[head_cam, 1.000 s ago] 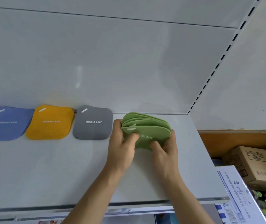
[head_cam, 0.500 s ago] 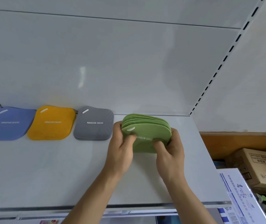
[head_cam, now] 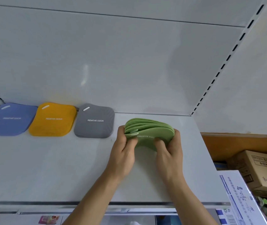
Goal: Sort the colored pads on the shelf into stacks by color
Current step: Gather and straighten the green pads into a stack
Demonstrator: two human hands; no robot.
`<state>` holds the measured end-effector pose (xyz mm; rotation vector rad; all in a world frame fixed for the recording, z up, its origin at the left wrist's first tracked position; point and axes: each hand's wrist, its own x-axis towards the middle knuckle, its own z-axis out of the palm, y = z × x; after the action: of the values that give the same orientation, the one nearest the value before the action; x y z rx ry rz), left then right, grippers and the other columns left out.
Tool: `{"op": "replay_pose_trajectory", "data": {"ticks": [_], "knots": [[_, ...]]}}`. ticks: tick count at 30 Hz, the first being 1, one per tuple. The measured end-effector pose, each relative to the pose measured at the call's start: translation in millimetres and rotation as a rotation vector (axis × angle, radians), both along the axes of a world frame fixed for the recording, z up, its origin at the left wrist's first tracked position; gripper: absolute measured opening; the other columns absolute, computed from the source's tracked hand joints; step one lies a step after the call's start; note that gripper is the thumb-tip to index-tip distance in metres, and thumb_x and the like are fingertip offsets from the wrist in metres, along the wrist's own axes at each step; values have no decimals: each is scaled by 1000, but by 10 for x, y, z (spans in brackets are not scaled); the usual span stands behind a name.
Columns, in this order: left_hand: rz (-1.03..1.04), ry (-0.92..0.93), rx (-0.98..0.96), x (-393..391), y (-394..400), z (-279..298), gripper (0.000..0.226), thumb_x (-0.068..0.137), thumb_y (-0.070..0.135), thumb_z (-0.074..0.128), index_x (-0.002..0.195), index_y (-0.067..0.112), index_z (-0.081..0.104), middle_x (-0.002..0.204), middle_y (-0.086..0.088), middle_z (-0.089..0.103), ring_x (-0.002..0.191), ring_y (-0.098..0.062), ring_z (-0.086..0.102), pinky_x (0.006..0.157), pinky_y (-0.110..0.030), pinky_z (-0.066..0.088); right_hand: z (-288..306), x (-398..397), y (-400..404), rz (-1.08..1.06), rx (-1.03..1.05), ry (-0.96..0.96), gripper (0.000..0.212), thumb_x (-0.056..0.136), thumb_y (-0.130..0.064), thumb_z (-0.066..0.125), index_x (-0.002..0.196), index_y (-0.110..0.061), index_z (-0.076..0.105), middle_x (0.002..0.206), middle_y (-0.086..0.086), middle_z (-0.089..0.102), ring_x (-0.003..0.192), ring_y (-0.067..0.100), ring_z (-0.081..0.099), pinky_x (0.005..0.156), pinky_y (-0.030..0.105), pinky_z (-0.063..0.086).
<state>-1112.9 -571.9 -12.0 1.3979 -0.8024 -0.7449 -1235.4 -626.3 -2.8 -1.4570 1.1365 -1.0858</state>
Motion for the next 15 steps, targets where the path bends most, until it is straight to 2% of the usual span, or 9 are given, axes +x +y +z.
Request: {"op": "replay_pose_trajectory", "data": {"ticks": [4, 7, 9, 12, 15], "knots": [[34, -18, -21, -17, -14, 19, 24, 104, -5, 46, 116, 14, 56, 102, 14, 73, 102, -2, 66, 88, -14, 48, 52, 12, -34, 15, -9, -1, 35, 94, 3, 51, 110, -28, 56, 98, -21, 66, 95, 2, 65, 84, 26, 54], [20, -28, 3, -15, 3, 17, 25, 105, -4, 46, 116, 15, 56, 98, 19, 72, 98, 1, 65, 86, -11, 48, 43, -25, -43, 55, -9, 27, 36, 95, 4, 50, 113, -27, 55, 96, -28, 65, 93, -4, 63, 78, 12, 49], [0, -33, 25, -7, 4, 29, 24, 105, -2, 46, 116, 17, 56, 94, 24, 71, 93, 6, 64, 83, -7, 46, 26, -45, -54, 81, -13, 55, 36, 94, 4, 49, 116, -24, 53, 95, -32, 63, 91, -7, 61, 76, 7, 45], [24, -37, 33, -8, 4, 40, 26, 104, -1, 47, 118, 19, 56, 97, 26, 72, 96, 9, 64, 82, -5, 46, 0, -71, -82, 101, -13, 95, 35, 94, 3, 49, 117, -24, 51, 95, -34, 63, 88, -7, 61, 73, 9, 46], [54, -58, 41, -23, -3, 23, 24, 104, -3, 47, 118, 15, 54, 96, 24, 72, 94, 6, 65, 81, -8, 47, -41, -97, -119, 127, 28, 137, 28, 94, -1, 50, 111, -23, 51, 91, -14, 66, 78, -2, 60, 72, 25, 50]]}}
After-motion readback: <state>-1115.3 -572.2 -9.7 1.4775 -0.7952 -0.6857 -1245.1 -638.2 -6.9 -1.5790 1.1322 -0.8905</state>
